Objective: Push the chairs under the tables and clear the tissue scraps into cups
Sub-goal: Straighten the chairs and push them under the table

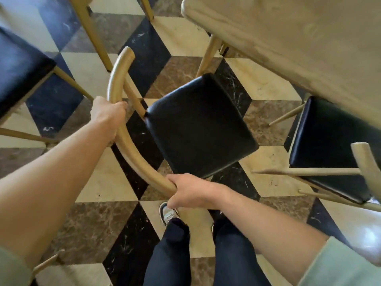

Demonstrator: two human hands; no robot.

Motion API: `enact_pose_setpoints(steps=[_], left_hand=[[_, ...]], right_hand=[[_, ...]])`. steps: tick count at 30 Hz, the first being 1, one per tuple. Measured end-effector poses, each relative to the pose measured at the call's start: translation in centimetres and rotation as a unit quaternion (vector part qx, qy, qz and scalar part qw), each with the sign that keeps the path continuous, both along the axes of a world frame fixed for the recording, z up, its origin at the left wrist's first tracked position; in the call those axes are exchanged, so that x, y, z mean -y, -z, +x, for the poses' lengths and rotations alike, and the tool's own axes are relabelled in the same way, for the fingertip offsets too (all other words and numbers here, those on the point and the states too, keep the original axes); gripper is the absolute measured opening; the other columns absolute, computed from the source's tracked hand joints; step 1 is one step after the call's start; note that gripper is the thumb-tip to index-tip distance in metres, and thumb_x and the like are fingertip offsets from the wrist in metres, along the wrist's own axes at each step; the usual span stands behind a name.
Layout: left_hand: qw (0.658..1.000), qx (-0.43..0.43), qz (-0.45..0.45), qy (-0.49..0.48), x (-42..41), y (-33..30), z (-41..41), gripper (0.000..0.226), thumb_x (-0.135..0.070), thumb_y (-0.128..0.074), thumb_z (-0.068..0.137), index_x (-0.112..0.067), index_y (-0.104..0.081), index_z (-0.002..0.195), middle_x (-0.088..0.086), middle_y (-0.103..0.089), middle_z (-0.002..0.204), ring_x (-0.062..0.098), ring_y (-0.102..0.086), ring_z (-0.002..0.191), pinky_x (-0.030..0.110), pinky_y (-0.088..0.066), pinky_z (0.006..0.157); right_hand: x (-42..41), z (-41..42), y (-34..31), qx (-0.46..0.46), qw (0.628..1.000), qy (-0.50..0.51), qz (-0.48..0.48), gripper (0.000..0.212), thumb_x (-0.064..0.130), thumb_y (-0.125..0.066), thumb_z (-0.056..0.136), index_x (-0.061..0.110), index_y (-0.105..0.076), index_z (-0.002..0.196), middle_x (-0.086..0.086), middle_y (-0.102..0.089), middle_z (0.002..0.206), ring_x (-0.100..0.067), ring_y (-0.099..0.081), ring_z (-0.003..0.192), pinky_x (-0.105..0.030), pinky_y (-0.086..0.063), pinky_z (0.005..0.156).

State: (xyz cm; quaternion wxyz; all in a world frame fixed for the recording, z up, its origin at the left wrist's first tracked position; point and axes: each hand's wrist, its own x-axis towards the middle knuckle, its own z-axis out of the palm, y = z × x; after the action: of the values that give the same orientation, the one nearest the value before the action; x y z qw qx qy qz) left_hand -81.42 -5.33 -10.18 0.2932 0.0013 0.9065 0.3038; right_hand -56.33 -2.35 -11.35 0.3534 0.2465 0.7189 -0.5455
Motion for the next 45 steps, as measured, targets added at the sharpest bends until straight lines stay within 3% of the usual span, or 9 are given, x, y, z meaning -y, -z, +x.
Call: enact_pose_setpoints(steps=[4,14,20,27,30,34,38,41,45], left_hand=[[0.996,0.065,0.051,-0.031,-2.9,0.3,4.8,0.045,-0.029,-0.061,0.098,-0.018,-0.041,0.136,0.009,-0.060,0.107,0.024,-0.069,0.090,0.047,-0.062,0.081],[0.976,0.172,0.106,-0.086,-7.9,0.9,15.2,0.054,-0.019,-0.061,0.096,-0.023,-0.029,0.139,0.011,-0.056,0.120,0.029,-0.065,0.103,0.051,-0.059,0.087],[0.954,0.217,0.164,-0.127,-13.3,1.0,17.4,0.059,-0.017,-0.061,0.095,-0.019,-0.027,0.143,0.012,-0.054,0.121,0.031,-0.062,0.108,0.054,-0.056,0.094],[0.949,0.225,0.187,-0.118,-20.4,1.4,20.2,0.082,-0.025,-0.058,0.096,-0.017,-0.004,0.157,0.013,-0.049,0.138,0.031,-0.055,0.117,0.051,-0.049,0.104],[0.957,0.213,0.165,-0.110,-20.8,1.5,20.2,0.072,-0.027,-0.058,0.098,-0.016,-0.012,0.152,0.013,-0.050,0.134,0.030,-0.055,0.116,0.051,-0.050,0.103],[0.962,0.229,0.139,-0.056,-19.8,0.4,19.9,0.065,-0.036,-0.061,0.098,-0.017,-0.023,0.147,0.010,-0.051,0.127,0.028,-0.059,0.112,0.047,-0.056,0.096],[0.952,0.282,0.108,0.049,-17.3,-0.4,18.5,0.064,-0.055,-0.059,0.095,-0.013,-0.046,0.141,0.010,-0.063,0.126,0.026,-0.069,0.100,0.052,-0.054,0.096],[0.954,0.253,0.118,0.113,-14.6,-1.3,14.7,0.065,-0.059,-0.054,0.096,-0.015,-0.046,0.142,0.013,-0.065,0.125,0.028,-0.070,0.103,0.054,-0.054,0.095],[0.962,0.211,0.110,0.137,-10.0,-3.1,6.5,0.062,-0.057,-0.054,0.097,-0.016,-0.044,0.142,0.015,-0.062,0.125,0.031,-0.066,0.106,0.057,-0.051,0.099]], right_hand=[[-6.0,5.1,-1.0,0.034,0.994,-0.057,0.084,0.033,0.028,-0.074,0.074,0.030,-0.059,0.103,0.002,-0.065,0.093,-0.019,-0.066,0.083,-0.044,-0.062,0.073],[-15.7,15.1,-3.2,0.087,0.965,-0.123,0.215,0.025,0.024,-0.071,0.071,0.033,-0.061,0.093,0.005,-0.065,0.082,-0.014,-0.063,0.075,-0.039,-0.058,0.068],[-20.2,17.0,-4.1,0.075,0.945,-0.051,0.313,0.017,0.015,-0.063,0.075,0.031,-0.062,0.080,0.007,-0.065,0.076,-0.013,-0.062,0.073,-0.037,-0.055,0.067],[-26.6,20.1,-2.5,0.030,0.882,0.037,0.468,0.020,0.015,-0.064,0.080,0.035,-0.064,0.080,0.006,-0.060,0.078,-0.023,-0.057,0.092,-0.050,-0.042,0.103],[-26.7,20.2,-1.3,0.026,0.877,0.035,0.479,0.024,0.013,-0.065,0.078,0.035,-0.069,0.085,0.005,-0.060,0.086,-0.025,-0.052,0.101,-0.054,-0.027,0.118],[-26.3,20.3,-1.6,0.040,0.878,0.051,0.474,0.032,0.014,-0.068,0.084,0.032,-0.070,0.110,0.000,-0.061,0.102,-0.029,-0.051,0.114,-0.048,-0.035,0.111],[-24.4,17.7,-3.6,-0.020,0.929,0.126,0.346,0.067,-0.008,-0.056,0.083,0.021,-0.052,0.143,-0.004,-0.051,0.135,-0.023,-0.040,0.133,-0.042,-0.044,0.109],[-21.9,11.9,-5.0,-0.133,0.919,0.150,0.339,0.066,-0.009,-0.053,0.082,0.015,-0.050,0.144,-0.004,-0.045,0.140,-0.019,-0.041,0.130,-0.032,-0.042,0.107],[-19.0,1.7,-6.1,-0.194,0.892,0.129,0.388,0.047,0.002,-0.057,0.089,0.008,-0.056,0.136,-0.011,-0.051,0.132,-0.024,-0.048,0.117,-0.023,-0.035,0.099]])
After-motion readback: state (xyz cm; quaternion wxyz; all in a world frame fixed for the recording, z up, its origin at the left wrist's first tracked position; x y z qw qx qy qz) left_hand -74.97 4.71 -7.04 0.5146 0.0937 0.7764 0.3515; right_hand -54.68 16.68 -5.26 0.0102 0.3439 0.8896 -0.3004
